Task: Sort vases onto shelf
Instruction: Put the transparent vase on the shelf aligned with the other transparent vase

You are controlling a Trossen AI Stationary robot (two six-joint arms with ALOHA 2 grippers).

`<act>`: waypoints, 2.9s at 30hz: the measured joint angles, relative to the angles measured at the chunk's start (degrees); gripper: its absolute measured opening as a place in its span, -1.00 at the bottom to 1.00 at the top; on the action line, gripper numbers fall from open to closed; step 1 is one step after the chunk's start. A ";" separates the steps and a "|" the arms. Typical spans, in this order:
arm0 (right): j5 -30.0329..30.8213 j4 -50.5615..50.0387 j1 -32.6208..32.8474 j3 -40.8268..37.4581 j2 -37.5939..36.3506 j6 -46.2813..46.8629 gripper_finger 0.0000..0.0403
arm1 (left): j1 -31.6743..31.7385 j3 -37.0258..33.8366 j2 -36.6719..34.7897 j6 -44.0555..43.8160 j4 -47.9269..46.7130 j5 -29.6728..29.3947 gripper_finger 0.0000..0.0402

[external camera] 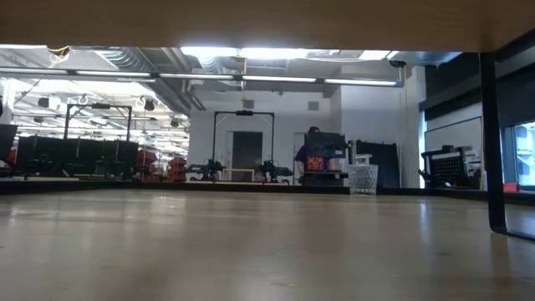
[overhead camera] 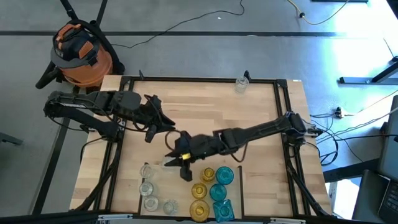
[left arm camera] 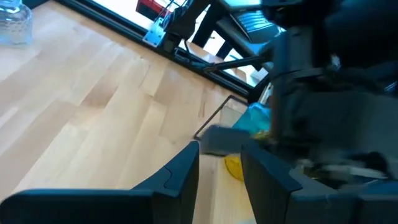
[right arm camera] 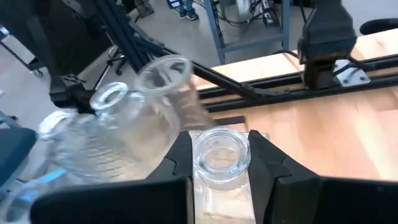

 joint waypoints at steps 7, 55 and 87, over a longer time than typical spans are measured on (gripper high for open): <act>6.42 0.16 2.98 0.02 -0.07 3.25 -0.71 | 0.04 0.02 -1.32 2.66 -4.03 -0.96 -0.44; -1.93 -2.47 2.66 0.04 1.73 2.97 -0.48 | 2.62 0.02 -1.41 6.12 -7.42 -1.95 -0.44; -3.79 -19.62 -0.56 7.61 1.64 0.65 -0.30 | 2.62 0.02 -1.41 6.26 -7.51 -2.96 -0.44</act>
